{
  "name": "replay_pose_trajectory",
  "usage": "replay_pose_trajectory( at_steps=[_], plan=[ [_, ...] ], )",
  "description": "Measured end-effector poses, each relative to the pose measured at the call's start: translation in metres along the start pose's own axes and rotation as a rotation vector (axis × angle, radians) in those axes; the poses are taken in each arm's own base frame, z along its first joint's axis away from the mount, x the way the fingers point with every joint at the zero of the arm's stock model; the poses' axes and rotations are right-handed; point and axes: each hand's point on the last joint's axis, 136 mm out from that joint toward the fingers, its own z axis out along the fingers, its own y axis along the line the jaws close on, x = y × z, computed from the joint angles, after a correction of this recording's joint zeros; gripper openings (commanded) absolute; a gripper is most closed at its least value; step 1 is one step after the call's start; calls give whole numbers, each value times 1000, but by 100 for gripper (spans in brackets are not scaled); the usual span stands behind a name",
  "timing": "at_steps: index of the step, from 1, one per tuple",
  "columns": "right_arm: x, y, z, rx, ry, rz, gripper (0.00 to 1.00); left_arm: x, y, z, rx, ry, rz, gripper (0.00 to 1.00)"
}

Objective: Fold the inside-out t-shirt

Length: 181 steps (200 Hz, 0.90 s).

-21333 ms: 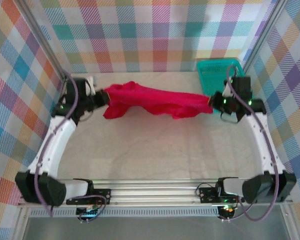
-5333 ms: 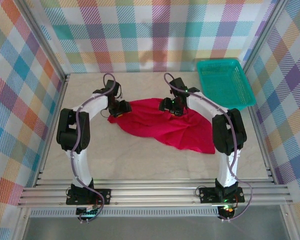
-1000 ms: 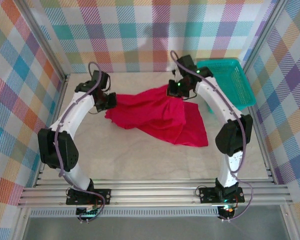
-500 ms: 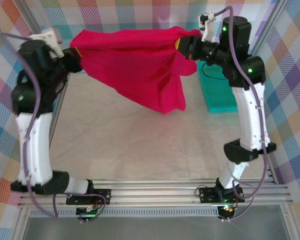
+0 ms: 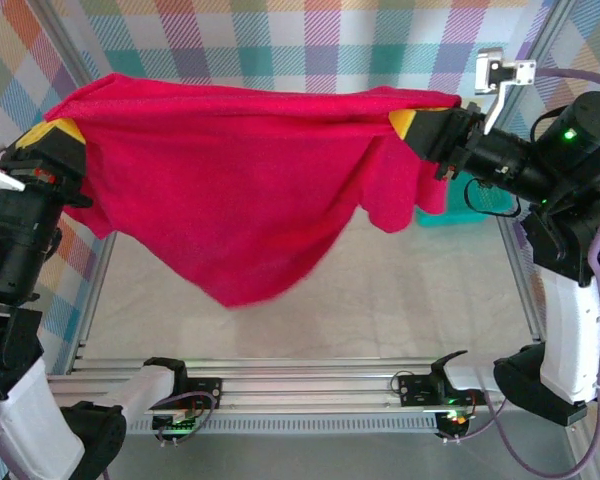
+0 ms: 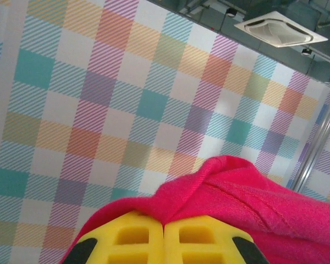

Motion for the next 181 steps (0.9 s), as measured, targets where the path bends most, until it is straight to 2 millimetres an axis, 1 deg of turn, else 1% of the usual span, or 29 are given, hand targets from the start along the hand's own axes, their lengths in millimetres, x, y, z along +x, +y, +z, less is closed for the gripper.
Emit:
replay_pose_trajectory(
  at_steps=[11, 24, 37, 50, 59, 72, 73, 76, 78, 79, 86, 87, 89, 91, 94, 97, 100, 102, 104, 107, 111, 113, 116, 120, 133, 148, 156, 166, 181],
  plan=[
    [-3, -7, 5, 18, -6, -2, 0, 11, 5, 9, -13, 32, -1, 0],
    [2, -32, 23, 70, 13, 12, 0, 33, 16, 31, -45, 84, 0, 0],
    [16, -73, 50, 140, 59, 42, 0, 64, 33, 63, -95, 161, 5, 0],
    [42, -129, 84, 224, 128, 87, 0, 107, 55, 102, -154, 262, 15, 0],
    [64, -169, 104, 284, 181, 121, 0, 148, 74, 136, -198, 352, 22, 0],
    [114, -239, 130, 389, 282, 186, 0, 209, 100, 177, -250, 475, 23, 0],
    [117, -243, 132, 394, 289, 191, 0, 219, 104, 183, -257, 494, 23, 0],
    [133, -262, 137, 423, 319, 210, 0, 237, 112, 192, -272, 528, 23, 0],
    [139, -269, 139, 434, 330, 218, 0, 245, 115, 196, -277, 544, 23, 0],
    [145, -275, 141, 443, 342, 226, 0, 255, 119, 200, -283, 561, 23, 0],
    [175, -306, 146, 490, 396, 262, 1, 297, 135, 216, -310, 643, 21, 0],
    [183, -314, 147, 501, 411, 273, 1, 308, 140, 219, -319, 665, 21, 0],
    [190, -320, 148, 510, 421, 281, 1, 322, 145, 223, -327, 691, 20, 0],
    [198, -329, 149, 525, 437, 292, 3, 330, 148, 225, -332, 708, 20, 0],
    [212, -340, 150, 540, 460, 308, 5, 354, 157, 229, -348, 754, 19, 0],
    [223, -351, 150, 557, 479, 323, 9, 371, 163, 232, -358, 787, 18, 0],
    [235, -362, 151, 572, 500, 339, 14, 390, 170, 234, -370, 822, 18, 0],
    [245, -371, 152, 584, 516, 351, 20, 404, 175, 235, -378, 849, 17, 2],
    [252, -378, 152, 595, 526, 360, 27, 411, 177, 235, -382, 864, 16, 5],
    [263, -387, 152, 607, 542, 377, 38, 433, 184, 236, -393, 904, 13, 9],
    [277, -400, 151, 627, 565, 395, 48, 450, 190, 236, -401, 936, 9, 17],
    [285, -408, 151, 640, 577, 408, 52, 461, 193, 236, -405, 958, 7, 24],
    [294, -417, 150, 654, 591, 424, 55, 476, 198, 236, -415, 984, 1, 34],
    [307, -430, 150, 672, 609, 441, 56, 496, 204, 235, -422, 1021, -5, 42],
    [335, -468, 151, 722, 641, 480, 62, 545, 219, 233, -446, 1108, -33, 49],
    [357, -503, 151, 768, 660, 515, 64, 583, 228, 237, -458, 1172, -69, 55],
    [366, -513, 149, 785, 672, 529, 64, 593, 231, 243, -463, 1185, -84, 56],
    [372, -519, 140, 813, 695, 548, 63, 598, 231, 247, -464, 1193, -97, 56],
    [375, -518, 124, 857, 733, 574, 62, 592, 228, 244, -466, 1203, -120, 56]
  ],
)
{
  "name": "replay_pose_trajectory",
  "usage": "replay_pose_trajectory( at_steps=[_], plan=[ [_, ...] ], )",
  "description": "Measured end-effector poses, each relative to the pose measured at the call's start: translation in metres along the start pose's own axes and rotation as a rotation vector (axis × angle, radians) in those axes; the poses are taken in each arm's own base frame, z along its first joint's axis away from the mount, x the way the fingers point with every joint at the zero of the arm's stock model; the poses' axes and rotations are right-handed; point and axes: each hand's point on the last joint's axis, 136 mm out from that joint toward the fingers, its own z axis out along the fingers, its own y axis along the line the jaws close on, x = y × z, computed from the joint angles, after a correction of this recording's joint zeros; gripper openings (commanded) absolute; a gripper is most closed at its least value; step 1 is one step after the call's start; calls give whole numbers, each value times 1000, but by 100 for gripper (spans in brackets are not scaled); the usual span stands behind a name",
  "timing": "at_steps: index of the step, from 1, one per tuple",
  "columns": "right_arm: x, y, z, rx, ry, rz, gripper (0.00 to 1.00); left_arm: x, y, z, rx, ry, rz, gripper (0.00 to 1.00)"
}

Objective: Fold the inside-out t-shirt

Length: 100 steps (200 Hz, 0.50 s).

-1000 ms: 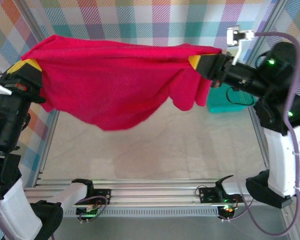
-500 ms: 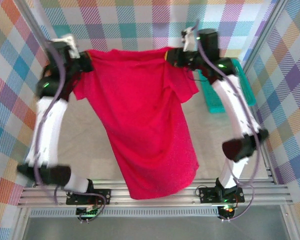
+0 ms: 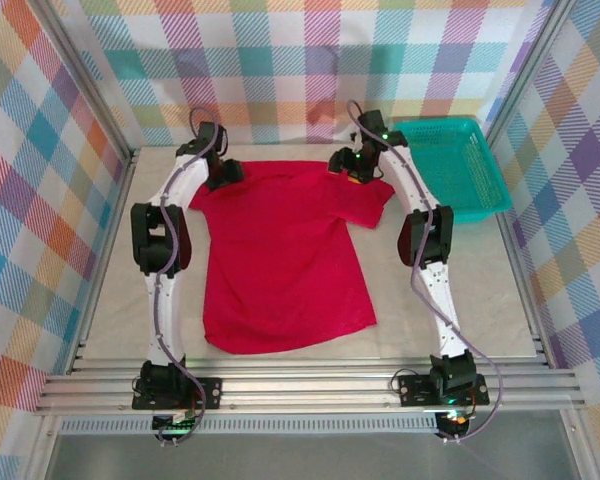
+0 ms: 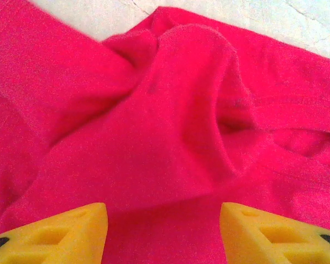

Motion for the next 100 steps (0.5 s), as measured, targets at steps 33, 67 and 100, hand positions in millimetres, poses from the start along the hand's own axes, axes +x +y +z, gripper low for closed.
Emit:
replay_pose_trajectory(
  at_steps=[33, 67, 100],
  plan=[
    [47, -13, -36, 79, 87, 24, 64, 38, -6, -49, 89, 45, -54, 56],
    [96, -20, -60, 104, 138, 23, 69, 109, -16, -99, 210, 110, -109, 56],
    [117, -38, -30, 132, 185, 47, 70, 177, -38, -85, 271, 231, -102, 55]
  ],
)
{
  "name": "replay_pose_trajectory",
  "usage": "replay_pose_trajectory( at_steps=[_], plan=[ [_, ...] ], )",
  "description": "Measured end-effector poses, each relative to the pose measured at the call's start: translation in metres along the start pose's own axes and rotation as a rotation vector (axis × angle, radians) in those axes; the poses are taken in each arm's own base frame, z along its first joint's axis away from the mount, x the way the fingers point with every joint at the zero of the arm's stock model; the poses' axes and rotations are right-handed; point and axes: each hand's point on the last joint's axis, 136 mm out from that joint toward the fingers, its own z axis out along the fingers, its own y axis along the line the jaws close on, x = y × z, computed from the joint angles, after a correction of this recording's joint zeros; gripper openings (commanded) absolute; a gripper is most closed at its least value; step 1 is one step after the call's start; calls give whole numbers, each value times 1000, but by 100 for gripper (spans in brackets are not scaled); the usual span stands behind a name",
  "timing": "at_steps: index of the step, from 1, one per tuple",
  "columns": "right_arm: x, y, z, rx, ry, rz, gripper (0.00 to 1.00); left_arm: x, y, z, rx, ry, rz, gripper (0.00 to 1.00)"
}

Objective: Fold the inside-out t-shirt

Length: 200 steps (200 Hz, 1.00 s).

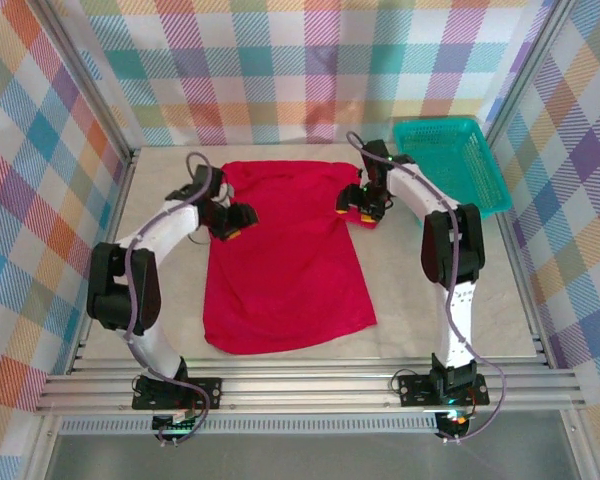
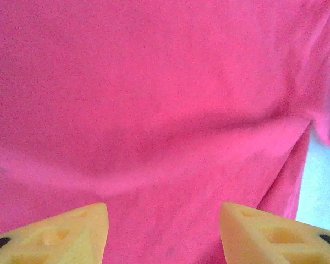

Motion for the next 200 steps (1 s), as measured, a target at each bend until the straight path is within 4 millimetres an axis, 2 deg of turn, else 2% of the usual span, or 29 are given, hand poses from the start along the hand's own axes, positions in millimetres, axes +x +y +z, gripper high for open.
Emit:
replay_pose_trajectory(
  at_steps=[30, 44, 50, 72, 92, 114, 132, 154, 163, 178, 189, 200],
  plan=[
    [-11, -14, 32, 43, 0, 27, 64, 53, 1, 31, 27, 109, -27, 53],
    [-22, -16, 42, 54, -11, 40, 55, 67, 4, 39, 35, 136, -40, 53],
    [-26, -17, 44, 55, -17, 40, 48, 70, 7, 40, 37, 142, -46, 53],
    [-47, -16, 44, 58, -63, 42, 0, 76, 20, 45, 28, 150, -73, 53],
    [-59, -22, 43, 68, -85, 55, 0, 79, 33, 43, 31, 152, -108, 53],
    [-71, -32, 35, 88, -108, 70, 0, 74, 46, 29, 11, 123, -122, 53],
    [-90, -36, 15, 92, -159, 82, 0, 72, 53, 16, -15, 103, -113, 53],
    [-117, -28, -19, 65, -243, 77, 0, 70, 59, 1, -44, 78, -91, 53],
    [-125, -25, -29, 47, -269, 69, 20, 72, 61, -2, -52, 74, -84, 53],
    [-127, -22, -34, 29, -276, 57, 42, 76, 63, -5, -58, 78, -85, 53],
    [-119, -21, -26, 23, -252, 45, 46, 79, 61, -7, -52, 79, -101, 52],
    [-104, -20, -9, 28, -202, 28, 48, 80, 55, -10, -44, 71, -109, 53]
  ],
)
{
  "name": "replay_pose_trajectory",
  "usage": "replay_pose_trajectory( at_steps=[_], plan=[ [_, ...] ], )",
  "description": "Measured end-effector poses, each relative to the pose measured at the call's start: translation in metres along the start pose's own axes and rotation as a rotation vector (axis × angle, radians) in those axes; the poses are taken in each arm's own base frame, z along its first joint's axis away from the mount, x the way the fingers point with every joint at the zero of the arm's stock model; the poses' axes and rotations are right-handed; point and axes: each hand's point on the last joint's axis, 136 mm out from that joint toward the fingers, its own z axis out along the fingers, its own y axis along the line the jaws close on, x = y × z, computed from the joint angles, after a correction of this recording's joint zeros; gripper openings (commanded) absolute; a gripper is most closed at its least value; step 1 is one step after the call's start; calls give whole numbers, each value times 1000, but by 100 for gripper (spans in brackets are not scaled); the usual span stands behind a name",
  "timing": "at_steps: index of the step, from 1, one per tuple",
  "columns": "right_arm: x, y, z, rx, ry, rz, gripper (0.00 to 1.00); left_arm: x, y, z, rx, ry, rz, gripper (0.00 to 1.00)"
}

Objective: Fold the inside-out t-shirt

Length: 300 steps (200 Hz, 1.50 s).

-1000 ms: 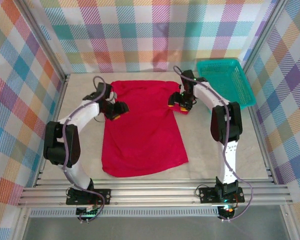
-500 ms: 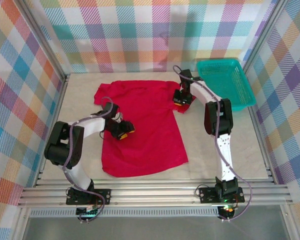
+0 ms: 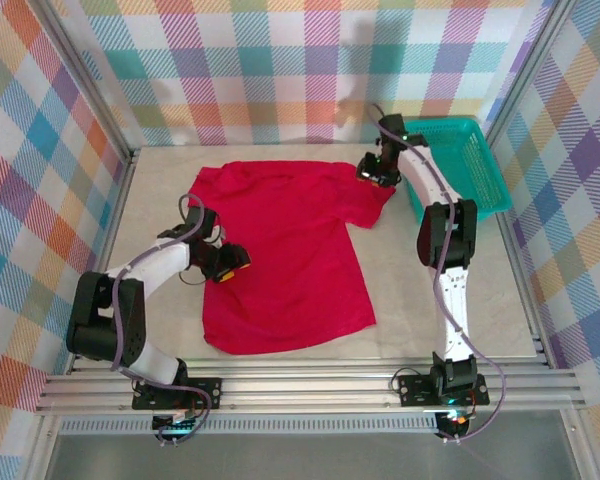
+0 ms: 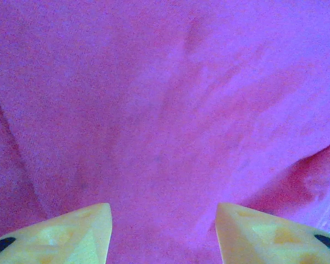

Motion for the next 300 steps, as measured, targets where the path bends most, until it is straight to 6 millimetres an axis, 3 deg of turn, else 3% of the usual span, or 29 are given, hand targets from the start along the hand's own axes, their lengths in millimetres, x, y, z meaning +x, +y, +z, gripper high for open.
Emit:
replay_pose_trajectory(
  at_steps=[12, 28, 49, 67, 87, 129, 168, 214, 270, 282, 300],
  plan=[
    [21, 2, 15, 1, 56, -9, 49, 2, -14, -4, 12, -23, 8, 54],
    [39, 4, 30, -1, 112, -13, 50, 8, -50, -8, 59, -55, 64, 54],
    [48, 12, 40, -16, 134, -27, 51, 18, -91, -6, 135, -84, 114, 54],
    [48, 7, 47, -5, 137, -26, 51, 22, -100, 2, 159, -81, 103, 54],
    [45, 0, 50, 6, 133, -20, 51, 25, -85, 22, 132, -67, 63, 54],
    [21, -8, 55, 28, 85, -20, 50, 48, -21, 50, 40, 18, -49, 53],
    [-10, -7, 66, 23, 34, -33, 49, 36, -2, 36, 111, 2, -119, 53],
    [-14, -15, 65, 46, 35, -17, 49, 28, 46, 10, 52, -24, -215, 53],
    [-18, -29, 52, 85, 30, 2, 54, 33, 52, -6, -17, -29, -198, 51],
    [-19, -26, 44, 82, 27, -1, 57, 29, 43, -17, -33, -60, -164, 51],
    [-27, -15, 26, 57, -6, -17, 60, 20, 10, -35, -9, -121, -77, 52]
  ],
)
